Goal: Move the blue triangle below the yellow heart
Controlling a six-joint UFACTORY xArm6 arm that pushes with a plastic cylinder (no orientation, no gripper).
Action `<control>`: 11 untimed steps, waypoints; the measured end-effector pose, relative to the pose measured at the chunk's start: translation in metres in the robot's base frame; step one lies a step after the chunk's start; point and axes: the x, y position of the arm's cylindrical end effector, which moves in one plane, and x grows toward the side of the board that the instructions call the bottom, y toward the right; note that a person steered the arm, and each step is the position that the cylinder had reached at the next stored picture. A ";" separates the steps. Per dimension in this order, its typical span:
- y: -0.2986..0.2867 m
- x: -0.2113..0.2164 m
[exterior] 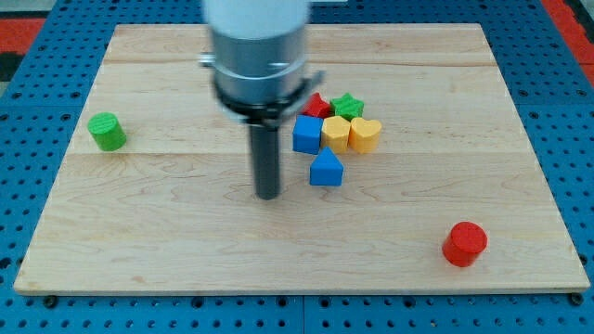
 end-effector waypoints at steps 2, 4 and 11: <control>0.049 -0.023; 0.124 -0.023; 0.165 -0.012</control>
